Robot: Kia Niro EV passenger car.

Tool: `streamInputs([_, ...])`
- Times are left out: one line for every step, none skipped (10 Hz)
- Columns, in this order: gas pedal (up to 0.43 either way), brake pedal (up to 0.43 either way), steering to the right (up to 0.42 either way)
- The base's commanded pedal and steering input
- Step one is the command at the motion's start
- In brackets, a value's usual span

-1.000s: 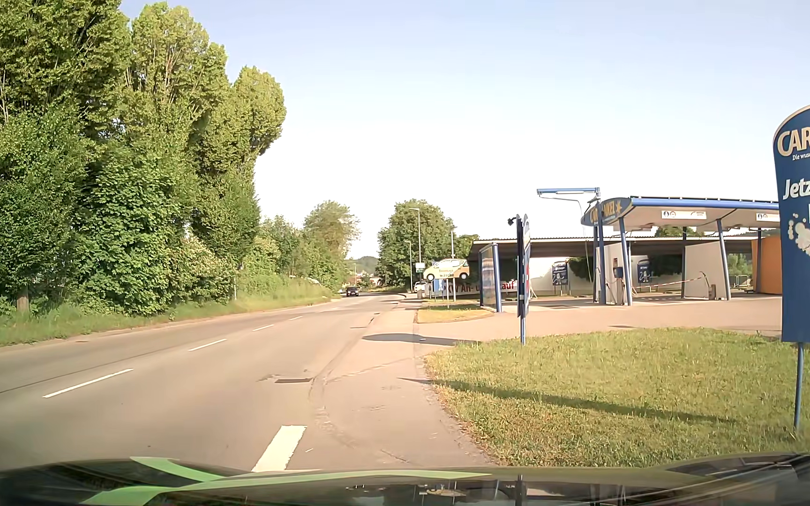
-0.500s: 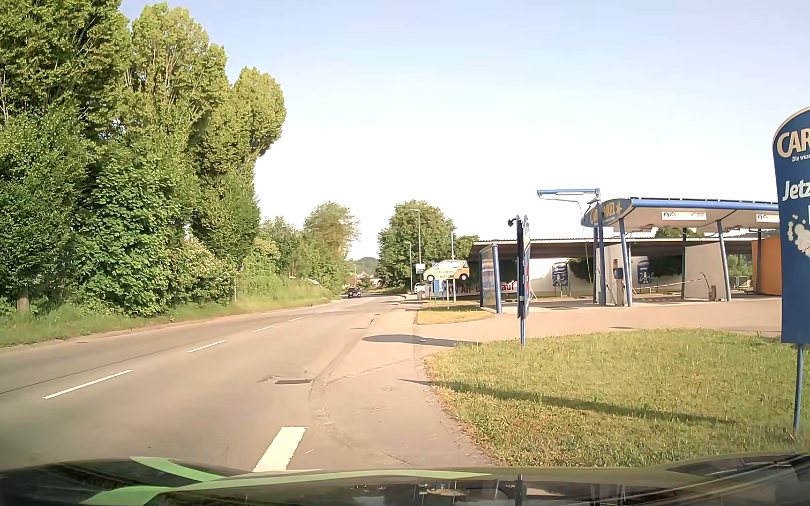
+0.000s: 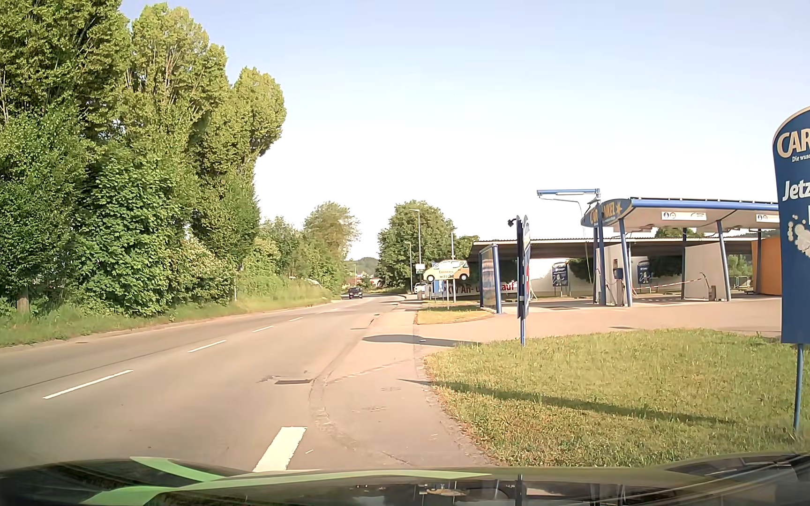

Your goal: Follow the waypoints while adhering to traffic rules and regulations

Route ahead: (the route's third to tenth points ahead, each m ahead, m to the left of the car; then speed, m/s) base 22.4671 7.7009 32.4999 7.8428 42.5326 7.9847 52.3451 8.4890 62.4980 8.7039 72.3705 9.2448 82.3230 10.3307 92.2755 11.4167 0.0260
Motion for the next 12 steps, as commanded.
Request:
streamInputs([0.000,0.232,-0.007])
streamInputs([0.000,0.232,-0.007])
streamInputs([0.000,0.232,-0.007])
streamInputs([0.000,0.232,-0.007])
streamInputs([0.000,0.232,-0.007])
streamInputs([0.000,0.238,-0.007])
streamInputs([0.000,0.238,-0.007])
streamInputs([0.000,0.244,-0.007])
streamInputs([0.000,0.244,-0.007])
streamInputs([0.000,0.244,-0.007])
streamInputs([0.000,0.244,-0.007])
streamInputs([0.000,0.250,-0.007])
